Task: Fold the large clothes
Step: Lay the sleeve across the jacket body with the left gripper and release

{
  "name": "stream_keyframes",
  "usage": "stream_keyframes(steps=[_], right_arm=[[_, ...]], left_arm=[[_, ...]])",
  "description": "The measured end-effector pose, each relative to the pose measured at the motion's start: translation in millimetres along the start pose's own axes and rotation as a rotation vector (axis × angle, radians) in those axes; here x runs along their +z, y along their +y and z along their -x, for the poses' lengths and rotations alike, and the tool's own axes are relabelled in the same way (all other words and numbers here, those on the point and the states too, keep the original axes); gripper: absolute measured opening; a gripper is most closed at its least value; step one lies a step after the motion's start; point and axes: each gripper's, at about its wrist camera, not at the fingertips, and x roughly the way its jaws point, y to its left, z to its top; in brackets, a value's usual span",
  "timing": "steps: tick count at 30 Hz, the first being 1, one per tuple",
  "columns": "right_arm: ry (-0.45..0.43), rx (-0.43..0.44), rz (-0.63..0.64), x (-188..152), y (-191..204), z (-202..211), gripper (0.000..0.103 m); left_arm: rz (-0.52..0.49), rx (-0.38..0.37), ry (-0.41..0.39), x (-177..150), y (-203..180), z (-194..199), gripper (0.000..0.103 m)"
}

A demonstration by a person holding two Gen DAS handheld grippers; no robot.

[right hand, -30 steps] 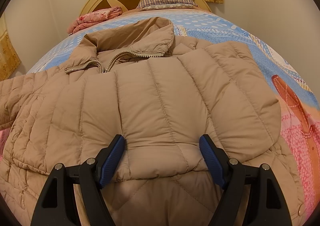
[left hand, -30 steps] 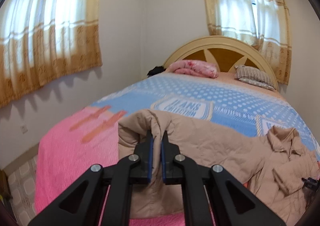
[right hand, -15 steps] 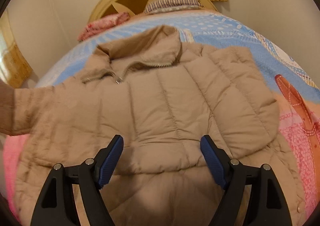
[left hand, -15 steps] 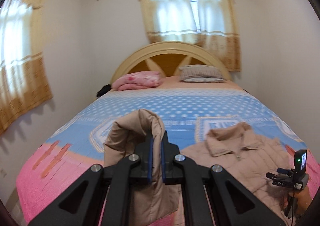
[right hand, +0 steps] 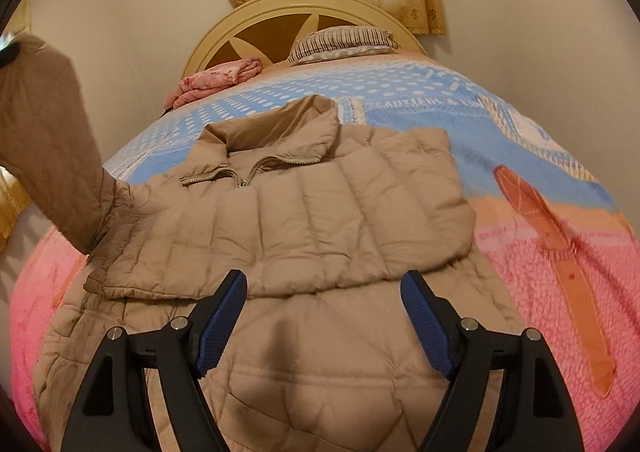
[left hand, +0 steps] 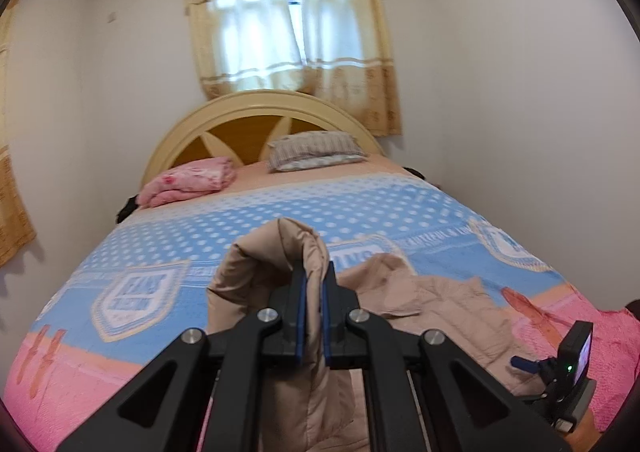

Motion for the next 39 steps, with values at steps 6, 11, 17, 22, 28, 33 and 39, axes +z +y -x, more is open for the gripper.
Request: stream_keyframes(steps=[6, 11, 17, 22, 28, 33, 39], right_arm=[[-0.003, 0.032, -0.073, -10.7, -16.2, -6.0, 0.080], [-0.001, 0.075, -0.131, -19.3, -28.2, -9.1, 0.080], [0.006, 0.087, -0.149, -23.9, -30.6, -12.4, 0.080], [0.028, 0.082, -0.141, -25.2, -29.7, -17.0, 0.080], [0.021, 0.092, -0.154, -27.4, -31.1, -16.7, 0.080], [0.025, 0.088, -0.157, -27.8, -32.8, -17.3, 0.080], [0.020, 0.092, -0.166, -27.6, -33.7, -16.2, 0.080]], left_arm=[[-0.042, -0.024, 0.067, -17.6, -43.1, -39.1, 0.007], [-0.057, -0.050, 0.160, -45.3, -73.9, -75.1, 0.007], [-0.072, -0.081, 0.226, -65.2, -99.7, -98.4, 0.007], [-0.097, -0.101, 0.251, -75.5, -118.2, -112.4, 0.007], [-0.115, -0.150, 0.289, -88.8, -131.3, -125.5, 0.015], [-0.110, -0.216, 0.305, -88.5, -131.9, -115.5, 0.056], [-0.098, -0.178, 0.142, -72.6, -92.2, -69.1, 0.098]])
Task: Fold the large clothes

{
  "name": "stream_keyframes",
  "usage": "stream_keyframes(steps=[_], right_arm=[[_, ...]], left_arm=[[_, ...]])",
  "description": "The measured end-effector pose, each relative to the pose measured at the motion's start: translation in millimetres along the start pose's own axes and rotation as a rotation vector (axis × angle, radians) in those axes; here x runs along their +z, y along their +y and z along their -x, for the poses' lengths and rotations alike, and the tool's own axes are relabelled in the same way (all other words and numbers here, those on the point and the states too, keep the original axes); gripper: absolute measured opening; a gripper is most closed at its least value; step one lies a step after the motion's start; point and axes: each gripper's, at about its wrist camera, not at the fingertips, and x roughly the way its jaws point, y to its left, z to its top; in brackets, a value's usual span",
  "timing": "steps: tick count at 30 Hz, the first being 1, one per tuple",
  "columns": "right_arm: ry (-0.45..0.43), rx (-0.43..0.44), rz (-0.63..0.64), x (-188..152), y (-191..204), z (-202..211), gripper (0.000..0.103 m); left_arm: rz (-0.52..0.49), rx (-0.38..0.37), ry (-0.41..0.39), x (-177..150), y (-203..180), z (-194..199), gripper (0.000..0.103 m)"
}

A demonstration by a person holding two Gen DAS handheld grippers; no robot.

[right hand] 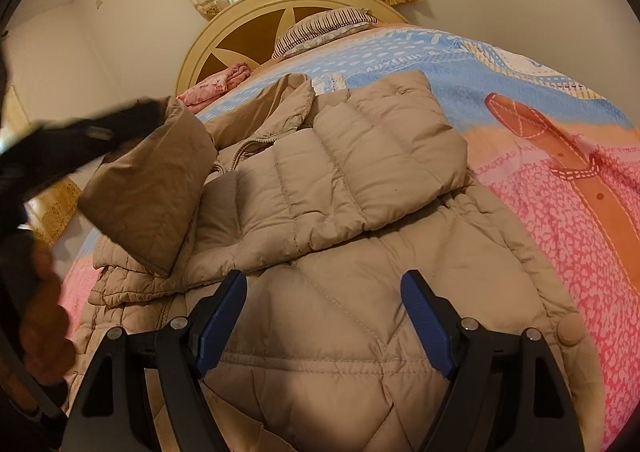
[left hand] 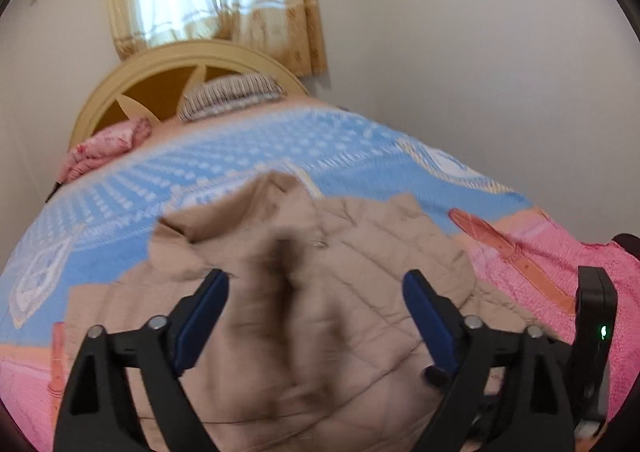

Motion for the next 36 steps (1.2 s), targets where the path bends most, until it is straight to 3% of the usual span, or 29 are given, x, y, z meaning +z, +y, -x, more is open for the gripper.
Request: stream_keyframes(steps=[3, 5, 8, 10, 13, 14, 17, 18, 21, 23, 25, 28, 31, 36], right_arm=[[-0.040, -0.005, -0.023, 1.8, -3.1, 11.5, 0.080], [-0.026, -0.029, -0.027, 9.0, -1.0, 21.0, 0.080], [-0.035, 0.012, -0.016, 27.3, 15.4, 39.6, 0.080], [-0.056, 0.024, 0.061, 47.5, 45.9, 48.2, 0.080], [-0.016, 0.104, 0.133, 71.3, 83.0, 31.2, 0.079], [0.014, 0.113, 0.147, 76.8, 92.0, 17.3, 0.073], [0.106, 0.043, 0.201, 78.4, 102.9, -38.4, 0.062], [0.136, 0.025, 0.211, 72.8, 101.6, -51.6, 0.055], [0.212, -0.020, 0.208, 49.0, 88.2, -75.9, 0.049], [0.207, -0.021, 0.194, 38.4, 77.5, -76.1, 0.049], [0.200, -0.031, 0.201, 33.0, 77.0, -77.0, 0.049], [0.212, -0.064, 0.247, 29.8, 84.2, -77.8, 0.049], [0.223, -0.087, 0.252, 40.7, 95.9, -61.4, 0.049], [0.064, -0.018, 0.260, 77.9, 131.9, -33.7, 0.049]], left_arm=[[-0.007, 0.131, -0.003, -8.8, 34.4, -3.2, 0.103], [-0.012, 0.228, 0.043, -20.8, 58.5, -17.4, 0.103], [0.005, 0.328, 0.112, -44.0, 92.2, -41.2, 0.103], [0.027, 0.337, 0.165, -58.5, 105.0, -54.9, 0.103], [0.074, 0.296, 0.206, -73.8, 109.3, -65.5, 0.102], [0.076, 0.286, 0.205, -75.2, 106.3, -65.2, 0.102], [0.063, 0.260, 0.160, -65.6, 103.0, -51.4, 0.102], [0.074, 0.252, 0.137, -61.7, 108.8, -45.1, 0.103], [0.132, 0.266, 0.109, -47.8, 138.6, -45.3, 0.103], [0.180, 0.273, 0.139, -44.9, 157.7, -62.5, 0.103], [0.227, 0.250, 0.227, -51.7, 174.4, -91.2, 0.103], [0.239, 0.276, 0.336, -74.6, 182.3, -125.0, 0.103], [0.239, 0.290, 0.322, -86.0, 180.3, -129.5, 0.103], [0.256, 0.281, 0.313, -91.0, 182.5, -128.7, 0.103]])
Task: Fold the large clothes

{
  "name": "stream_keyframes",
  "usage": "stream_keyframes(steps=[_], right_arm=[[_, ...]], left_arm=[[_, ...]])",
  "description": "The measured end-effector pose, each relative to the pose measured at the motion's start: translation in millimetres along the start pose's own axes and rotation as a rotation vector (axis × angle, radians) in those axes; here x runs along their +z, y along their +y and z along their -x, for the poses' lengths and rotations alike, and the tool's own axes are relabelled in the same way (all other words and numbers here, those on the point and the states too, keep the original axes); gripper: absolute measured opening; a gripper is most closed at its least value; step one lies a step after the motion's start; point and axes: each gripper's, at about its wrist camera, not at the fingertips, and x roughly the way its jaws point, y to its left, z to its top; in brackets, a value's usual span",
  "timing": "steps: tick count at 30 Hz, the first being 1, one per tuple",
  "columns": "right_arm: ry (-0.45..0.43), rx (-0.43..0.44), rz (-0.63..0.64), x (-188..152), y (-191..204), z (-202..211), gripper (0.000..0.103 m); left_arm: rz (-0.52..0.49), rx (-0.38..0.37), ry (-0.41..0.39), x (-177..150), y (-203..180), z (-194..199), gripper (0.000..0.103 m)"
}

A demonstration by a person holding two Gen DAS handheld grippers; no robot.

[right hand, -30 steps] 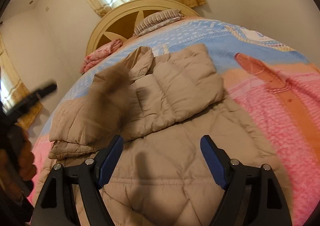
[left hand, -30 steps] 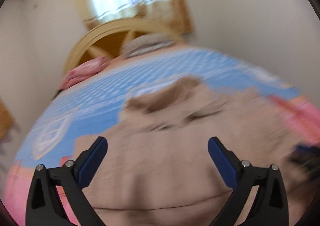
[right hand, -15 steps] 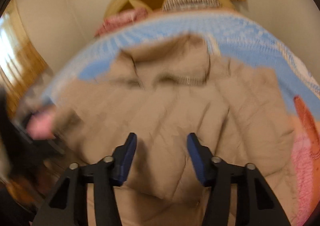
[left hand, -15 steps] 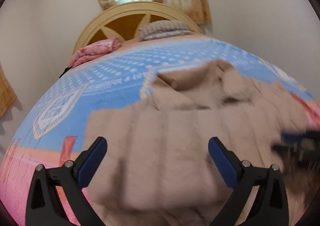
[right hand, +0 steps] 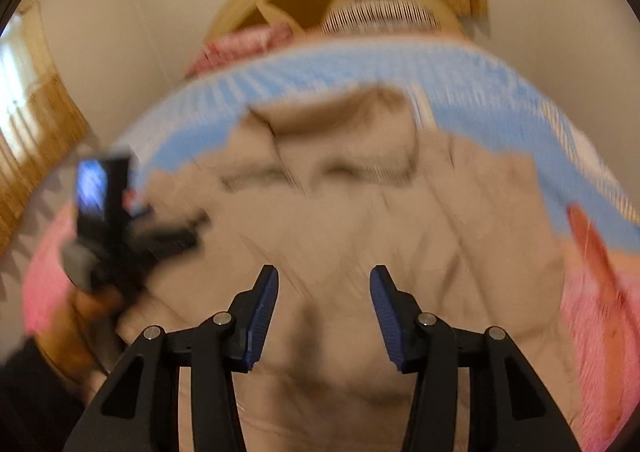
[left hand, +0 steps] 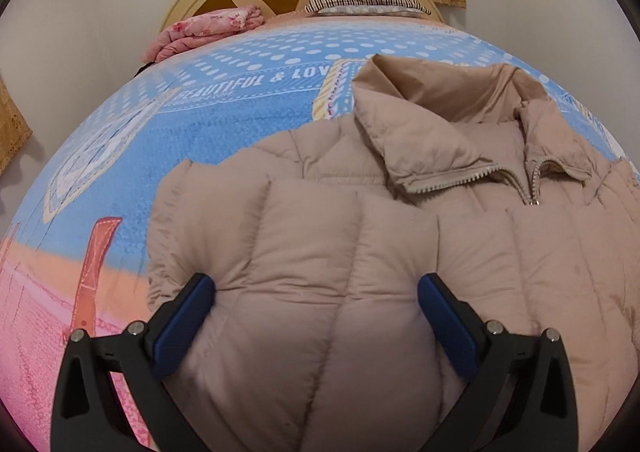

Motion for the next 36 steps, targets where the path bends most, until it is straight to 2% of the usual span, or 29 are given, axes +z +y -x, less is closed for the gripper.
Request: stream_keyframes(steps=[1, 3, 5, 7, 10, 17, 24, 27, 29, 31, 33, 36], right_arm=[[0.000, 0.006, -0.004, 5.7, 0.4, -8.4, 0.049], [0.054, 0.014, -0.035, 5.5, -6.4, -37.5, 0.049], [0.111, -0.034, -0.036, -7.7, -16.7, -65.1, 0.049], [0.129, -0.011, -0.037, -25.7, -27.0, -80.5, 0.049], [0.100, 0.008, -0.021, -37.5, -31.0, -82.2, 0.049], [0.082, -0.020, 0.005, -43.5, -23.7, -86.3, 0.049], [0.111, -0.082, 0.060, -34.1, -13.6, -84.1, 0.049], [0.024, -0.106, 0.050, -24.2, -3.9, -59.7, 0.051], [-0.024, -0.072, 0.061, -21.3, 7.0, -47.4, 0.060], [0.003, -0.043, 0.096, -23.0, 18.7, -51.6, 0.061], [0.067, -0.024, 0.120, -31.3, 24.7, -68.2, 0.061], [0.088, -0.008, 0.100, -42.9, 17.8, -81.7, 0.062]], left_arm=[[0.002, -0.003, 0.000, -0.1, 0.2, -0.5, 0.103], [0.010, -0.011, -0.005, -0.2, 3.1, -1.5, 0.103], [0.026, -0.024, -0.004, 0.1, 6.6, 0.0, 0.103], [0.030, -0.030, -0.002, -0.1, 6.3, 0.7, 0.103], [0.028, -0.032, 0.012, 0.5, 3.1, -1.7, 0.103], [0.035, -0.039, 0.038, 0.1, 1.5, -6.0, 0.103], [0.029, -0.025, 0.034, -1.0, -1.4, -5.6, 0.103], [0.030, -0.025, 0.030, -1.6, -1.3, -5.0, 0.103], [0.031, -0.026, 0.030, -1.7, -1.0, -5.1, 0.103], [0.029, -0.024, 0.029, -1.3, -0.5, -5.3, 0.103], [0.029, -0.023, 0.029, -1.2, 0.1, -5.5, 0.103], [0.026, -0.018, 0.025, -2.0, -0.6, -4.6, 0.103]])
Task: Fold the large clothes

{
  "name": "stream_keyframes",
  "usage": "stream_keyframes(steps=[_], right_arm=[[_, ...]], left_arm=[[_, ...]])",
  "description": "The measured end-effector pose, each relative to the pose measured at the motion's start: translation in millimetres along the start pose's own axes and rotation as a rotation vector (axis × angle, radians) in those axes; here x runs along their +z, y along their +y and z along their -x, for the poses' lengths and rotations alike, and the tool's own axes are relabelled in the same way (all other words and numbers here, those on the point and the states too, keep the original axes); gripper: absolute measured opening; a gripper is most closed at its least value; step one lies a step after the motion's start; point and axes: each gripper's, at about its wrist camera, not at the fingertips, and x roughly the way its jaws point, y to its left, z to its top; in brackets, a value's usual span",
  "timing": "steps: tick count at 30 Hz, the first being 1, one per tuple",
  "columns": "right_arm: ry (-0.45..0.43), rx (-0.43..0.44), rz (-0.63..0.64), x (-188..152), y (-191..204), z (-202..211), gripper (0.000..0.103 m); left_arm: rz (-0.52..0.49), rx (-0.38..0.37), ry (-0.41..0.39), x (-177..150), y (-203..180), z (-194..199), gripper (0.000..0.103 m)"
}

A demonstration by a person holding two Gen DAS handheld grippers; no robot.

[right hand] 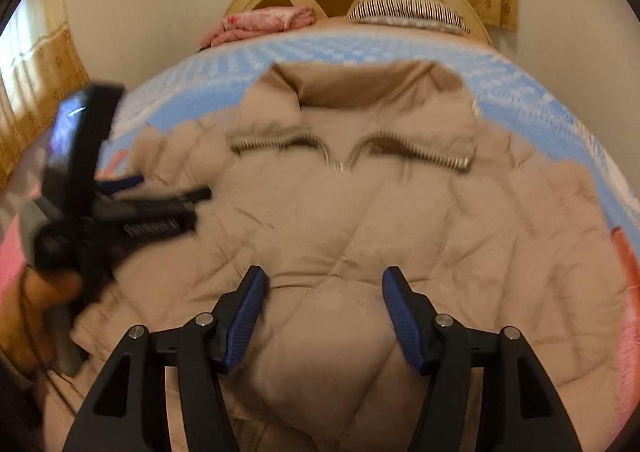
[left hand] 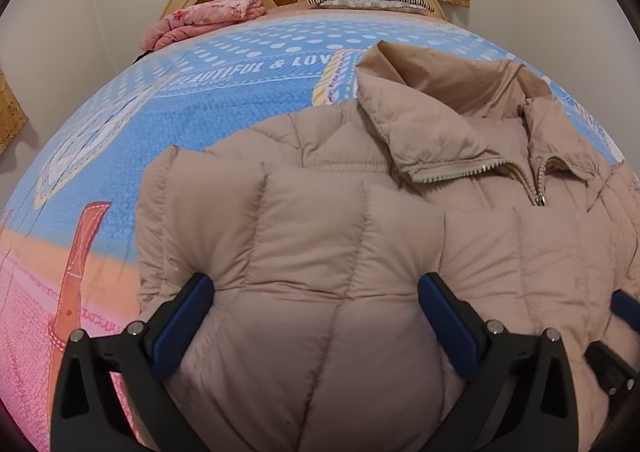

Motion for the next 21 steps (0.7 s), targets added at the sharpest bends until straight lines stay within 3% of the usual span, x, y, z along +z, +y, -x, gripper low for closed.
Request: stream_keyframes(steps=[13, 18, 21], right_arm=[[0.011, 0.001, -0.003, -7.0, 1.3, -11.5, 0.062], [0.007, 0.015, -0.012, -6.9, -1.0, -11.0, 0.062], [-0.002, 0.033, -0.025, -8.1, -4.0, -9.5, 0.062]], left_arm=[[-0.004, 0.004, 0.004, 0.3, -0.3, 0.0, 0.103], [-0.048, 0.022, 0.068, 11.3, -3.0, 5.2, 0.103], [-0.113, 0.069, -0.007, 31.2, -5.3, 31.6, 0.103]])
